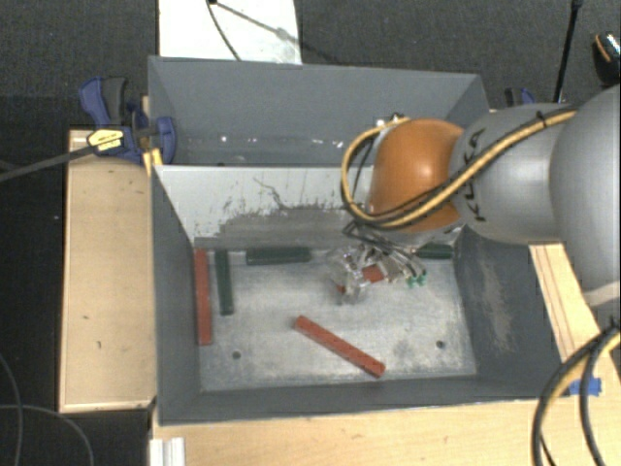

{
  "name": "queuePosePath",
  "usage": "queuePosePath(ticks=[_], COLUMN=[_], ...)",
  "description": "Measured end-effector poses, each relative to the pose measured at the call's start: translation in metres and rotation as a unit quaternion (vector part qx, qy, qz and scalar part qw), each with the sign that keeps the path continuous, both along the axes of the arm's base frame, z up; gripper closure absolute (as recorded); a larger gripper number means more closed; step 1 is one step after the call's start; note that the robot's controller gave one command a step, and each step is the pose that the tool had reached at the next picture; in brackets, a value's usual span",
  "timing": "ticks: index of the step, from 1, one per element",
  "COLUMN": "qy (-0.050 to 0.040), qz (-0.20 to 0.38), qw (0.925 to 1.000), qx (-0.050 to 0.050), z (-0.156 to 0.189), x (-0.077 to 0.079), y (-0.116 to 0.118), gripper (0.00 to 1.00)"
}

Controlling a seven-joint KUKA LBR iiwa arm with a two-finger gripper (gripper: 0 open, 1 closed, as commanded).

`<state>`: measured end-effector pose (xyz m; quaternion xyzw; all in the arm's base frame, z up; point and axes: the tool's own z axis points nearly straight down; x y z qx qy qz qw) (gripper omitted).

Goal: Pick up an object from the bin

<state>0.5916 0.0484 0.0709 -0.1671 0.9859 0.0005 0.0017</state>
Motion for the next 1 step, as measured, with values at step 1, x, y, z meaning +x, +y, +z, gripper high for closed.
queuePosePath(ticks=[1], qy=[-0.0038], qz=[0.039], qw=[0.9992], qx=[-0.001], z=[0.1292], x=[-0.0305], y=[-0.0047], gripper=[1.00])
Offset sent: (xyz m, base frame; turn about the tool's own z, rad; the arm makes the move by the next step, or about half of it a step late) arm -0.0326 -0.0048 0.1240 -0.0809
